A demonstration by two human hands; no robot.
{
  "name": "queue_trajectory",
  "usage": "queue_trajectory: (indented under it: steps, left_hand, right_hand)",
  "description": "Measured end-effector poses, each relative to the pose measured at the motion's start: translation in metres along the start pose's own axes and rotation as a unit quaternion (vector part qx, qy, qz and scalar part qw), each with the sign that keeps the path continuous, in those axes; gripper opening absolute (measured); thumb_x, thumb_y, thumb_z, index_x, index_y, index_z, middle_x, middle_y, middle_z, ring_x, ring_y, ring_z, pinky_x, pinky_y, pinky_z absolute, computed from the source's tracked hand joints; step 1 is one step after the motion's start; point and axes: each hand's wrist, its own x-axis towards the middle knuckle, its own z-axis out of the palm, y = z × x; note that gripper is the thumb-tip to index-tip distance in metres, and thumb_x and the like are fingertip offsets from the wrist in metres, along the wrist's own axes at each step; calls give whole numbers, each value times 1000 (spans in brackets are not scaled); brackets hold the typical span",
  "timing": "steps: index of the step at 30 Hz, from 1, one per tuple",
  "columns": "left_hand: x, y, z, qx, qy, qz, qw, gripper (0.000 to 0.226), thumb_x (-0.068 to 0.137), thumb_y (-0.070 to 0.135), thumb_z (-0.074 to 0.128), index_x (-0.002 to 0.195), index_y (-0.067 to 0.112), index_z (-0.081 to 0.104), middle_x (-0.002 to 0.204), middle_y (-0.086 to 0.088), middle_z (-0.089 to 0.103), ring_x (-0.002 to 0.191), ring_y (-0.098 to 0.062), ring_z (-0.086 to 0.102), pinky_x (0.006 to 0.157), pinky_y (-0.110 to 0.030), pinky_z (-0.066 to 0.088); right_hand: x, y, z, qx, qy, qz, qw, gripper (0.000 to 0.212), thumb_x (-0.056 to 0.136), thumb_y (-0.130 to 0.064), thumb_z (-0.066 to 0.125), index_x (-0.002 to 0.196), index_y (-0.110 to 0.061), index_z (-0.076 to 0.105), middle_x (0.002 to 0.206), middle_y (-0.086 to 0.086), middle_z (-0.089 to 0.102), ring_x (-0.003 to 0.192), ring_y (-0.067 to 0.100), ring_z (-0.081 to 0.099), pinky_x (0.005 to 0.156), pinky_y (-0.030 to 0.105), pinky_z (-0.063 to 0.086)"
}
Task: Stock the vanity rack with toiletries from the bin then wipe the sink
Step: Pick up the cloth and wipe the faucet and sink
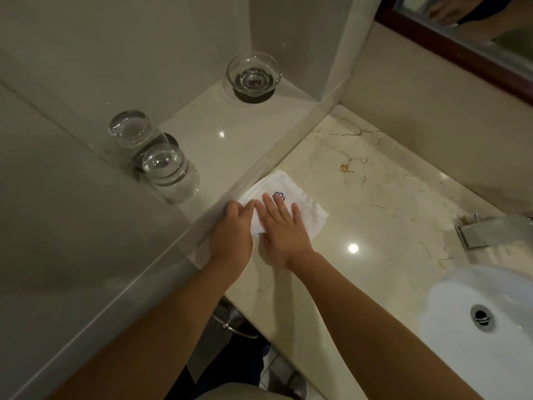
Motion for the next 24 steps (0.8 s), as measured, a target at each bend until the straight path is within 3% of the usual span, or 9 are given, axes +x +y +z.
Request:
queue_trajectory:
  steps: [7, 10, 12, 14, 17, 20, 24]
  left_hand:
    - [30, 38, 6, -31, -8, 38, 999, 63, 93, 4, 42, 151, 23, 25, 147, -5, 34, 128, -24, 41, 98, -34, 42]
    - [50, 51, 3, 18, 23, 88, 996, 61, 84, 9, 30, 142, 22, 45, 138, -6, 46, 118, -27, 50, 93, -37, 42]
    - [65, 60, 1, 69, 53, 135, 987, 55, 80, 13, 39, 133, 21, 55, 135, -5, 52, 115, -28, 53, 91, -36, 43]
    - [80, 69, -2, 118, 26, 185, 975, 56, 85, 13, 50, 140, 19, 47, 147, -3, 41, 133, -26, 38, 106, -36, 32]
    - [104, 87, -3, 184, -41, 231, 954, 62, 95, 15, 41, 152, 12, 17, 161, -3, 13, 149, -21, 4, 121, -34, 7]
    - [116, 103, 1, 207, -69, 253, 943, 67, 97, 12, 38, 153, 7, 1, 162, -8, 2, 150, -21, 0, 122, -34, 2]
    - [139, 121, 4, 201, -86, 243, 945, 71, 96, 10, 42, 153, 7, -1, 162, -9, 0, 150, -21, 1, 122, -34, 7]
  right_hand:
    - [20, 46, -28, 15, 16, 30, 999, 66, 100, -29, 33, 155, -26, -4, 162, -3, -14, 148, 17, -18, 119, 43, -14]
    - [29, 68, -39, -1, 12, 28, 1000, 65, 101, -30, 32, 154, -26, -5, 162, -4, -14, 148, 16, -17, 118, 42, -13]
    - [33, 84, -47, -8, 17, 30, 999, 64, 102, -29, 32, 155, -26, -4, 162, -6, -13, 149, 14, -15, 118, 42, -11]
    - [36, 98, -55, -6, 28, 41, 999, 64, 102, -29, 34, 155, -27, -3, 162, -6, -11, 149, 13, -13, 119, 41, -8]
    - [38, 117, -63, -3, 55, 63, 997, 63, 102, -26, 37, 155, -28, 4, 163, -7, -5, 149, 10, -8, 121, 39, -2]
    - [39, 132, -68, 5, 86, 95, 992, 62, 101, -23, 38, 155, -30, 9, 163, -8, -3, 149, 8, -5, 122, 36, 1]
    - [53, 150, -78, 1, 88, 108, 990, 61, 102, -24, 37, 155, -29, 8, 163, -7, -5, 149, 9, -6, 121, 37, 0]
